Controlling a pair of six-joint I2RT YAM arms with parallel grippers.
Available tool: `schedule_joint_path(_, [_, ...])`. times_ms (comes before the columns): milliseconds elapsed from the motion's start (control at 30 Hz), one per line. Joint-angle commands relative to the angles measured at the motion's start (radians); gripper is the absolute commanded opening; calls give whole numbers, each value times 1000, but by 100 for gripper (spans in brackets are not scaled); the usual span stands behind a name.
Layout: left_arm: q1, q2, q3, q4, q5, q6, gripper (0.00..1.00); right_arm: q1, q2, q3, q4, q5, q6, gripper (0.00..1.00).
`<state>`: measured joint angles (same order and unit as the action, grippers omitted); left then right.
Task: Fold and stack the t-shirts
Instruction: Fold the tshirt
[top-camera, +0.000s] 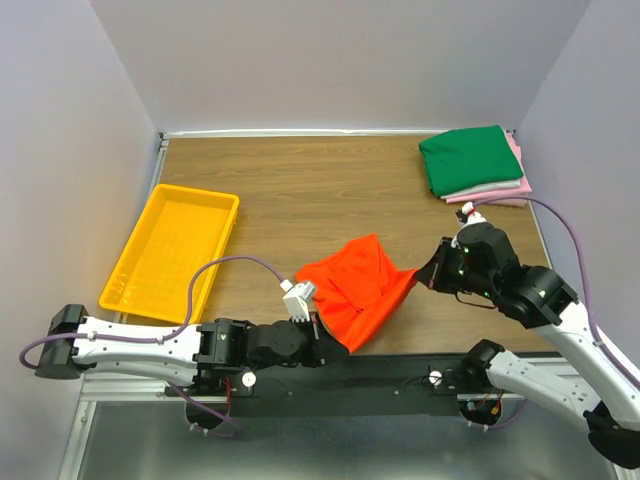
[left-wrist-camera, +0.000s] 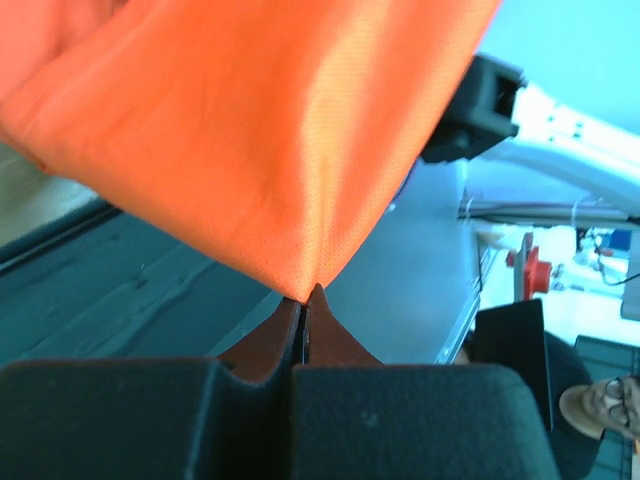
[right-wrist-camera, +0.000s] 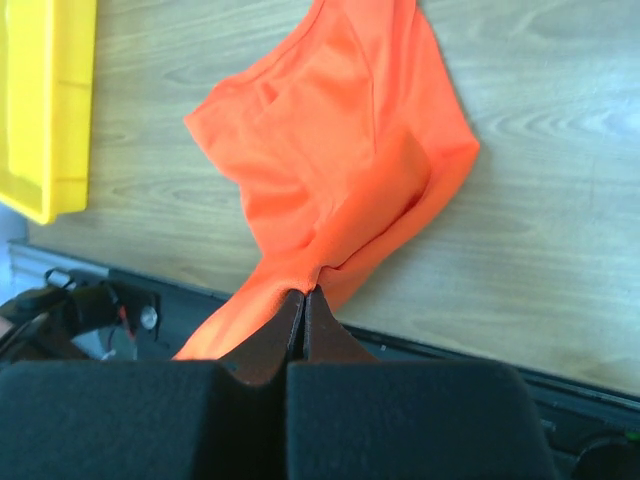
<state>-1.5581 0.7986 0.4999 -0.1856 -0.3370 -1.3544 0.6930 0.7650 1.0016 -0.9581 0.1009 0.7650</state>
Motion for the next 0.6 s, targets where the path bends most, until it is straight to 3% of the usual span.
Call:
schedule_joint_path(0, [1, -42, -33, 69, -120, 8, 0, 3, 68, 15, 122, 88, -53, 0])
schedule_joint_path(333, [101, -94, -147, 179, -71, 57, 0, 5, 246, 58, 269, 168, -104, 0])
schedule_joint_path(567, [246, -99, -237, 302, 35, 118, 0, 5, 333, 77, 337, 209, -133, 0])
